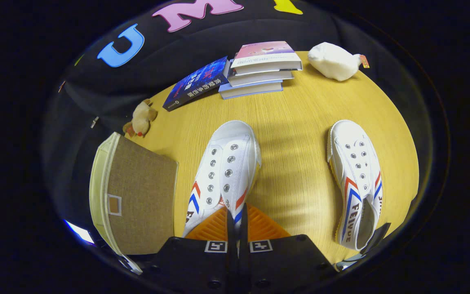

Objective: Open the storage box then place both shoes into the box .Put the left shoe in first, then the right shoe, with the right side of both shoes facing outward in a uniform manner.

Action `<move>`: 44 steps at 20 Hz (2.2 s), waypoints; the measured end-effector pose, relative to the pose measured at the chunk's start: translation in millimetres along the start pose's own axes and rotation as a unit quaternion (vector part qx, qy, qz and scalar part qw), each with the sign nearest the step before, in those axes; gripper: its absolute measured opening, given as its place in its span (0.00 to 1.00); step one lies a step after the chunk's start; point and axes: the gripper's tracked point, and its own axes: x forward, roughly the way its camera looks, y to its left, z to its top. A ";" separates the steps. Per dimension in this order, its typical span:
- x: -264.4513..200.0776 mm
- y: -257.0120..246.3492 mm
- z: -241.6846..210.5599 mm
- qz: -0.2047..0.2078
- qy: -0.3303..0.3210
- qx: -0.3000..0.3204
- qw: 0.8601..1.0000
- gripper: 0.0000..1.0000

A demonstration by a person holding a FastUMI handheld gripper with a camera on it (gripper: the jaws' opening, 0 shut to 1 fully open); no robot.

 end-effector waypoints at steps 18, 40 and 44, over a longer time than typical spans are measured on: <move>-117.4 214.7 2.2 0.126 -0.050 -0.017 0.991 0.05; 40.6 283.0 -74.0 0.043 0.087 -0.040 0.994 0.05; 51.2 288.2 -91.4 0.048 0.123 -0.056 0.990 0.10</move>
